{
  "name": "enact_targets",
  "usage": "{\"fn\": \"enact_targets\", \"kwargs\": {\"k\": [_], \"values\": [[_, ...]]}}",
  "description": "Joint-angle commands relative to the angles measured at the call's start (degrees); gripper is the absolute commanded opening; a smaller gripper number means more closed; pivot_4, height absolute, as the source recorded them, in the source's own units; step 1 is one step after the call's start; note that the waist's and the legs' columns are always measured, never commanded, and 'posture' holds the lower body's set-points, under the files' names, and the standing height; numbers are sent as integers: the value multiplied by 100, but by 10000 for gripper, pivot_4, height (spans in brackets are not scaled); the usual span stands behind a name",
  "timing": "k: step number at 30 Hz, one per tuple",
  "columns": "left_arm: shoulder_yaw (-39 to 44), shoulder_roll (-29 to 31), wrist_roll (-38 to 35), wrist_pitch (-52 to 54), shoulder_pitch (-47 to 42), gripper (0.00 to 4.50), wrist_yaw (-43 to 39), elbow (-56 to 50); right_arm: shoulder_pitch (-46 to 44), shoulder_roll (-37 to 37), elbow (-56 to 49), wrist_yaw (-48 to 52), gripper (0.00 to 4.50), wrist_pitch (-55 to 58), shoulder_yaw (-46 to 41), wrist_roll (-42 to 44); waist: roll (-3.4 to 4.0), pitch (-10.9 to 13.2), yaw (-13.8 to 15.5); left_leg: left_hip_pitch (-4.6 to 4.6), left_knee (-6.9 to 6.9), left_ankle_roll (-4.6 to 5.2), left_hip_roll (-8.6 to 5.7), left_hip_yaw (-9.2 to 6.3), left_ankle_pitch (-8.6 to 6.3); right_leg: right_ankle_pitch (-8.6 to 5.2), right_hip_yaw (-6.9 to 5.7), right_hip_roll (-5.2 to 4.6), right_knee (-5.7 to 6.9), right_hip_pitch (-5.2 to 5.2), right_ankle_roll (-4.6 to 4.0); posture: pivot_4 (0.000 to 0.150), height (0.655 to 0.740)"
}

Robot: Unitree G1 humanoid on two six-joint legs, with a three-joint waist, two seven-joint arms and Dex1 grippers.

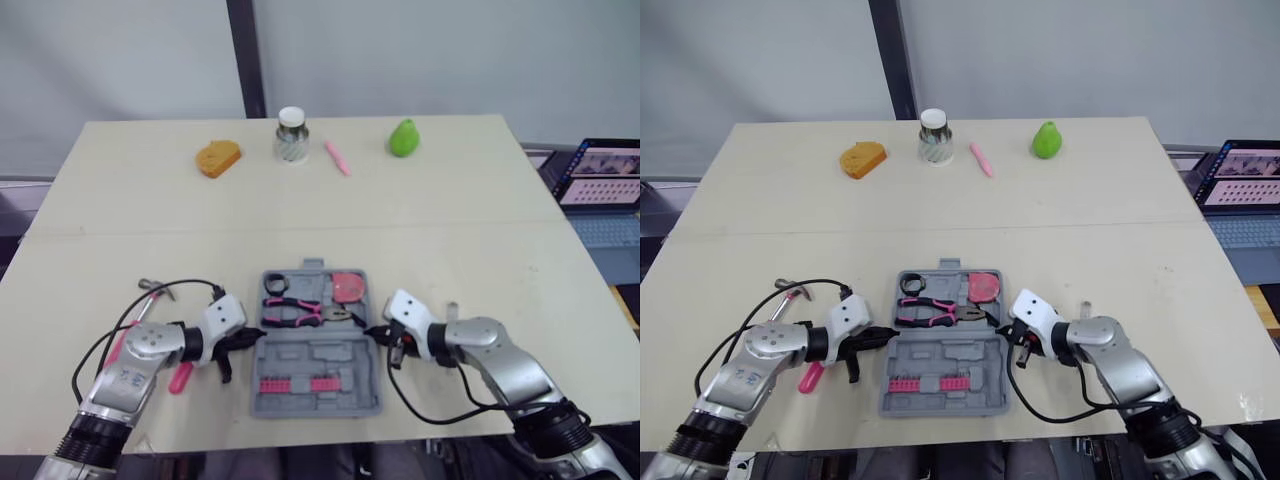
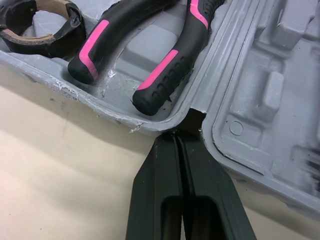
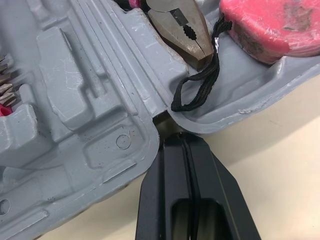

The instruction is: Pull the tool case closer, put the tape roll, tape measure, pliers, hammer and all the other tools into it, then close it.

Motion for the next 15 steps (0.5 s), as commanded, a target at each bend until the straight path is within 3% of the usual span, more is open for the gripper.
{"fn": "enact_targets", "kwargs": {"k": [1,15], "values": [[16,-5,-30,-24,-70,1157,-11,-106,6,21,-173,11,0,-120,-21,65,0,0,1,0,0,0,0,0,0,0,0,0,0,0,0,1500,7400],[13,-5,-46,13,-21,1157,-10,-165,41,2,-221,62,0,-88,8,88,0,0,2,0,0,0,0,0,0,0,0,0,0,0,0,1500,7400]]}}
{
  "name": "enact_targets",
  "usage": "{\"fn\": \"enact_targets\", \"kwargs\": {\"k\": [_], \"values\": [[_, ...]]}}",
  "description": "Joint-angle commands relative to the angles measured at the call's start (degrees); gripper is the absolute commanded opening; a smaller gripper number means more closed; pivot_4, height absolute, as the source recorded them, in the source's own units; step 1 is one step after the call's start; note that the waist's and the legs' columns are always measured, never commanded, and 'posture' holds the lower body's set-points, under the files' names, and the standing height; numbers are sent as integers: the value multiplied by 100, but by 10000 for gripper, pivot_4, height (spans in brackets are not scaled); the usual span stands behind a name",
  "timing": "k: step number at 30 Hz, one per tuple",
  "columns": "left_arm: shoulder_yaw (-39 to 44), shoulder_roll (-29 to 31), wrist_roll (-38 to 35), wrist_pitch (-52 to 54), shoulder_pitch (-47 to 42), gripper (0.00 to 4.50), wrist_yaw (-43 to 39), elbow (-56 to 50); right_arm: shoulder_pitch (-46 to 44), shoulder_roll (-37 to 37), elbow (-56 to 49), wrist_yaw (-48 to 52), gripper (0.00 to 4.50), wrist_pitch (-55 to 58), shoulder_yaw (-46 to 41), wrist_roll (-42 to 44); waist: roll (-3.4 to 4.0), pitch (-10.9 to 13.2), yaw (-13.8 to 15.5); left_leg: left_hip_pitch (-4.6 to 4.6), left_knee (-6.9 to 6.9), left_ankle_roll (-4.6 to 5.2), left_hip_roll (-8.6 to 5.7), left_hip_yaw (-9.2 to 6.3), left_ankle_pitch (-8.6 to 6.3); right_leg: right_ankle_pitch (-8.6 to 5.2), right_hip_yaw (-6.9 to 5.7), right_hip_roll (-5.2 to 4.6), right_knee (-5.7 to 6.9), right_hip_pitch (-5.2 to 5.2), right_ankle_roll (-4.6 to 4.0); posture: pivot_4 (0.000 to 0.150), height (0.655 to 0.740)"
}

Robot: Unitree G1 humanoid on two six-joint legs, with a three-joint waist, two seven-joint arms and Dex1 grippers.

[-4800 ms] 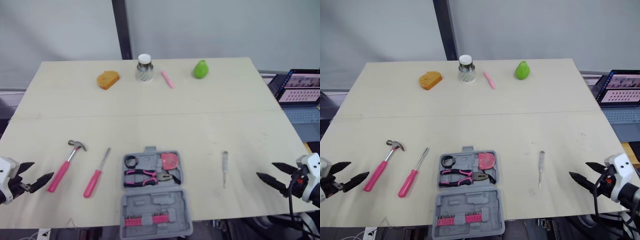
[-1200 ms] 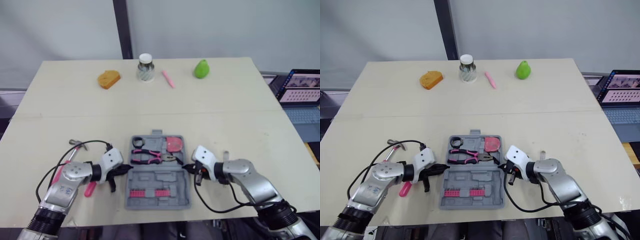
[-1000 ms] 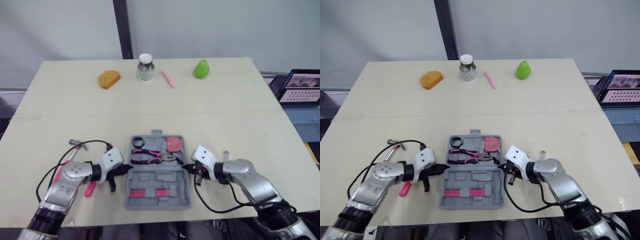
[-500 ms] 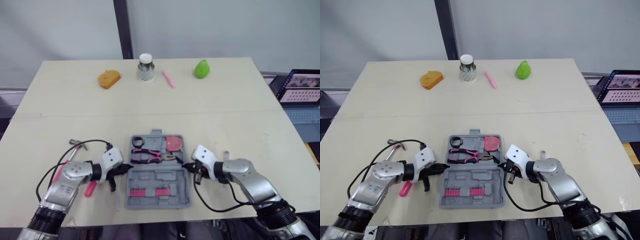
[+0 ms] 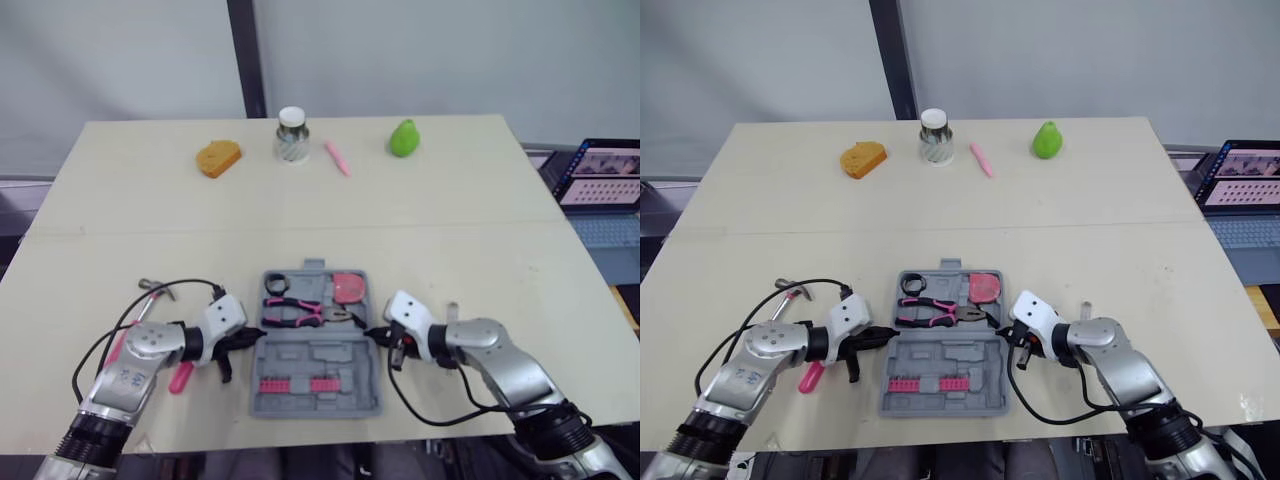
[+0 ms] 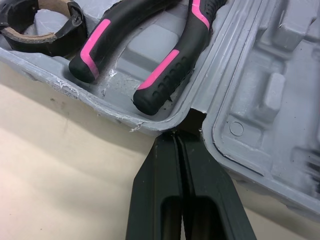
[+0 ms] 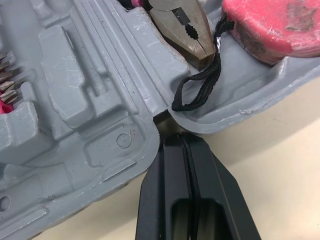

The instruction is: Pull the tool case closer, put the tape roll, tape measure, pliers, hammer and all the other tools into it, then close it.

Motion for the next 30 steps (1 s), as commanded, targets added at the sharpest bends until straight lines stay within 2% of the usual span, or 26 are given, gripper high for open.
{"fn": "enact_targets", "kwargs": {"k": [1,13,16,18,22,25,28,30], "values": [[21,0,-43,2,-7,1157,-6,-175,-4,17,-171,43,0,-100,1,78,0,0,0,0,0,0,0,0,0,0,0,0,0,0,0,1500,7400],[174,112,-60,83,89,1157,36,-189,194,-274,-46,81,0,-258,-228,88,0,0,2,0,0,0,0,0,0,0,0,0,-2,0,0,1500,7400],[392,284,-149,182,244,1157,8,-333,380,-426,-202,113,0,-205,-564,322,0,0,-3,0,-1,0,0,0,0,0,0,0,-3,0,0,1500,7400],[684,374,-394,415,351,1157,-23,-577,556,-530,-418,228,0,-154,-921,672,0,1,4,-1,-5,0,1,1,-1,0,-1,0,-8,0,0,1500,7400],[1839,678,-1370,1252,681,1157,-217,-1239,1034,-780,-979,578,0,434,-2340,2020,-2,6,13,-8,-7,3,1,-2,-2,2,-2,0,-19,0,3,1500,7400],[2840,917,-1834,1656,994,1157,-273,-1128,1400,-1218,-836,774,0,737,-3355,2517,-2,6,13,-8,-7,8,1,-3,-6,3,-2,-1,-26,4,5,1500,7400],[3604,1202,-1815,1536,1403,9070,-383,-475,1763,-1659,-198,985,7966,782,-4229,2665,-2,6,10,-5,-10,9,1,0,-8,2,-2,0,-31,5,4,1500,7400],[3916,1369,-1680,1251,1656,18017,-461,85,1958,-1894,356,1100,16655,565,-4610,2553,-2,6,2,-2,-14,11,0,8,-9,2,-2,0,-35,3,4,1500,7400]]}}
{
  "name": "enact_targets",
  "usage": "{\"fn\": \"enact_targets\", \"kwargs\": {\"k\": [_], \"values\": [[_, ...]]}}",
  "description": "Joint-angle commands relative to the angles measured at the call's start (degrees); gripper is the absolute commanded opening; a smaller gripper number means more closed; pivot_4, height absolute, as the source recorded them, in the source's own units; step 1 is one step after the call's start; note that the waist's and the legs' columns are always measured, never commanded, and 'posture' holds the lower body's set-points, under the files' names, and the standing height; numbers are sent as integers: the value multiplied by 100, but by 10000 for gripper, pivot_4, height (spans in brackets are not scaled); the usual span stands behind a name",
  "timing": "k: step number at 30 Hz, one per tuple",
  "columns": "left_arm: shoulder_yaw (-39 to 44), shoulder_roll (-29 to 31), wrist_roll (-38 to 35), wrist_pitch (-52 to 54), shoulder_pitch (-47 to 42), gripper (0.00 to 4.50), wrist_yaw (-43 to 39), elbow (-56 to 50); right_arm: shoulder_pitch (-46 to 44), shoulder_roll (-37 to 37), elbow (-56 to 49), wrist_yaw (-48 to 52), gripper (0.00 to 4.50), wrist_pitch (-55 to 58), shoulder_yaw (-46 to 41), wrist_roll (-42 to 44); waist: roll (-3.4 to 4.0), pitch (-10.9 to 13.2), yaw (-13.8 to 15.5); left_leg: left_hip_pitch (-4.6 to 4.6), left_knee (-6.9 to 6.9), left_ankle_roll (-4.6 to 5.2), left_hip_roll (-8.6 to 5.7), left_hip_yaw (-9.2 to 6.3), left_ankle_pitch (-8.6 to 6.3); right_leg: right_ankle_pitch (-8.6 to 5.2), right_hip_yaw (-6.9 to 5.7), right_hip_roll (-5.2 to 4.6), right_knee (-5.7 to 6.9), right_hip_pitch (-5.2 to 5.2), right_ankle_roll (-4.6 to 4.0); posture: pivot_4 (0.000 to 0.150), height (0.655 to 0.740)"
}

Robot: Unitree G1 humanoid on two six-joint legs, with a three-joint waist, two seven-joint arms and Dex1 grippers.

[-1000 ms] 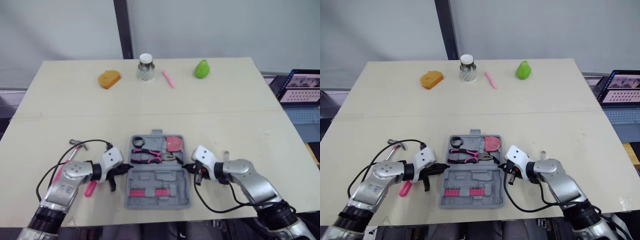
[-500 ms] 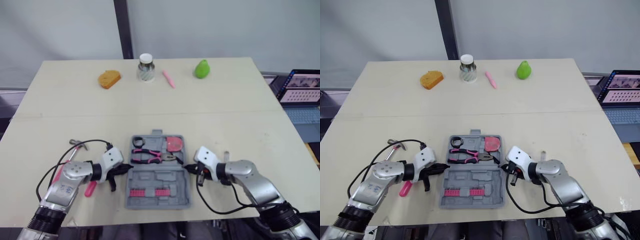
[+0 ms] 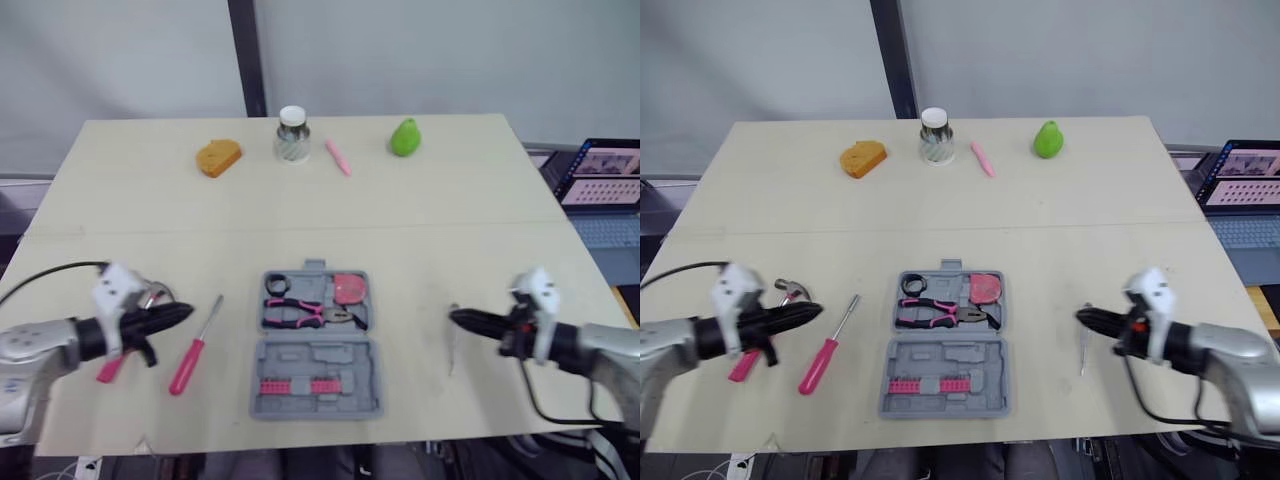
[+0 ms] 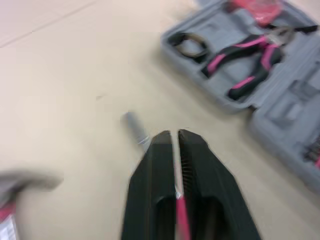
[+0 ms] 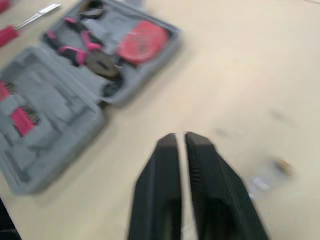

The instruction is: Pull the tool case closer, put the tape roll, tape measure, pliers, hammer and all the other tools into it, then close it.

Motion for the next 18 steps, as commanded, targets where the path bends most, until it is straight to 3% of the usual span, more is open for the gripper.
{"fn": "enact_targets", "kwargs": {"k": [1,5,11,18], "values": [[647,224,123,-440,286,23410,-120,876,240,-312,793,245,22239,-317,-717,-53,0,0,-2,1,-2,3,0,1,-2,0,0,0,-3,-1,0,1500,7400],[907,387,347,-1084,260,44317,9,1931,322,-537,1871,422,42800,-960,-812,-349,-4,2,-10,2,-2,18,0,5,-12,0,0,0,-4,-2,-1,1500,7400],[1006,616,492,-1849,33,44925,62,3205,121,-553,2613,437,44338,-1442,-761,-492,-1,4,-18,2,-3,7,3,9,-9,1,0,-3,3,-9,-2,1500,7400],[878,696,507,-2089,-42,44925,28,3466,240,-475,2135,317,44338,-1281,-812,-382,-1,4,-24,3,-3,-7,10,27,-15,2,0,-5,3,-16,0,1500,7400]]}}
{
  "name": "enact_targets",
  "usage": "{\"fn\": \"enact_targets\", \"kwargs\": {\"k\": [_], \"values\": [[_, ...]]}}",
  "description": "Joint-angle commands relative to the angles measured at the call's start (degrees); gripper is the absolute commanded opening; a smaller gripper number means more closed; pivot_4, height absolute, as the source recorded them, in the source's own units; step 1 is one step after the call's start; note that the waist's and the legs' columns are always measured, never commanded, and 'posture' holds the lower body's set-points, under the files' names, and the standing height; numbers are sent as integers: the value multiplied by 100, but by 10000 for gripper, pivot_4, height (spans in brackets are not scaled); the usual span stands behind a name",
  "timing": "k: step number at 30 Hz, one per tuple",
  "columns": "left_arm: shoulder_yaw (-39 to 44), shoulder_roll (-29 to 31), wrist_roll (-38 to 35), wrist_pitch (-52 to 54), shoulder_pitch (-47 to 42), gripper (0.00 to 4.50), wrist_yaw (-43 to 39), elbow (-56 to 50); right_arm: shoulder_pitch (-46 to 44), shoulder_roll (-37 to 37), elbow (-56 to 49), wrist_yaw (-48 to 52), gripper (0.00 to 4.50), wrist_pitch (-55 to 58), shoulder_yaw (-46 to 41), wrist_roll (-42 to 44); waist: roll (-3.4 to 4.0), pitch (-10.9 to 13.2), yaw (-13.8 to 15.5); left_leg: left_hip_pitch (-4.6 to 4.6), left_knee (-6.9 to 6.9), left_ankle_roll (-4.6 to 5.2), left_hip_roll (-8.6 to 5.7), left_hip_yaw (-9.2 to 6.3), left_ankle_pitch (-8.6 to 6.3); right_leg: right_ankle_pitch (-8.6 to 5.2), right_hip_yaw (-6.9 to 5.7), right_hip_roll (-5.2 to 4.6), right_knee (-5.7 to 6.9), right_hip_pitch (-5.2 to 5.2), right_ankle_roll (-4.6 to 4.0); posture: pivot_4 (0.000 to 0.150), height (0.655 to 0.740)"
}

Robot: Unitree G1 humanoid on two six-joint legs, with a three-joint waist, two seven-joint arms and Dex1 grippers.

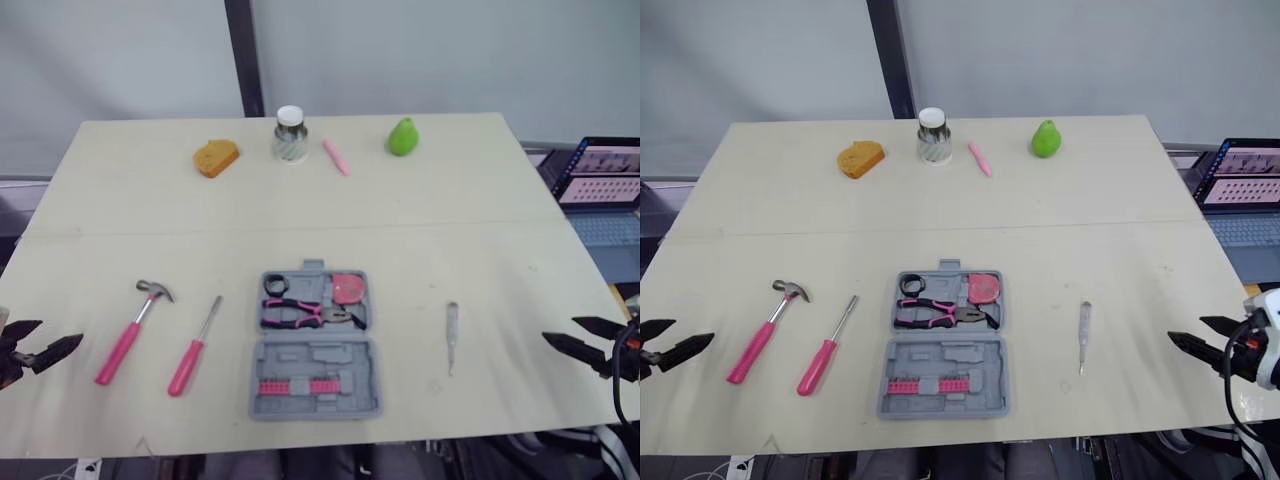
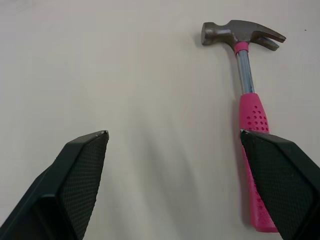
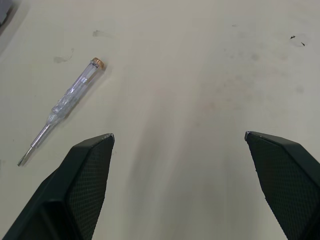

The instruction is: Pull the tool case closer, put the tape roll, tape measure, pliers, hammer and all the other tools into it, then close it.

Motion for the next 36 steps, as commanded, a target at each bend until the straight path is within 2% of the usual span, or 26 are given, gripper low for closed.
{"fn": "enact_targets", "kwargs": {"k": [1,4,9,12,17,22,26,31,36], "values": [[15,99,-17,-77,-39,44925,-35,-74,42,25,-528,-124,44338,169,-187,187,0,0,-4,0,0,0,2,7,-1,1,0,0,0,-4,1,1500,7400],[-98,21,-44,17,-47,44925,-1,-374,105,196,-1118,-364,44338,461,-234,359,0,0,-2,0,0,-1,7,18,-2,2,0,0,3,-12,3,1500,7400],[-425,-231,-285,498,19,44925,16,-1741,159,698,-2460,-1368,44338,1150,-239,588,0,0,16,0,0,-3,11,23,-1,4,1,0,10,-19,1,1500,7400],[-1240,-558,-556,1026,-245,44925,81,-3290,124,1510,-3437,-2885,44338,1631,27,262,-5,-4,63,-1,2,-5,12,22,-1,8,1,0,10,-18,0,1500,7400],[-2396,-959,-569,1207,-977,44925,20,-4241,180,2489,-4539,-4125,44338,2247,324,243,-1,-6,101,-10,6,-9,10,25,1,14,7,2,14,-25,0,1500,7400],[-3482,-1528,-600,981,-1993,44925,-293,-4561,272,3228,-5040,-5100,44338,2415,676,-110,2,-8,56,-10,9,-8,9,33,6,15,9,7,16,-28,0,1500,7400],[-4154,-2155,-501,352,-2449,44925,-591,-4515,629,3602,-5062,-5496,44338,1999,1146,-632,3,-9,28,-10,10,-6,8,35,7,15,10,9,14,-29,0,1500,7400],[-4823,-2600,-263,-159,-2582,44925,-879,-4331,873,3788,-4721,-5533,44338,1347,1777,-1148,4,-10,12,-10,11,-4,7,43,8,16,13,10,9,-30,2,1500,7400],[-5009,-2716,-106,-406,-2587,44925,-925,-4156,880,4011,-4533,-5576,44338,1109,2103,-1318,10,-13,25,-9,13,1,8,40,20,16,16,10,22,-35,1,1500,7400]]}}
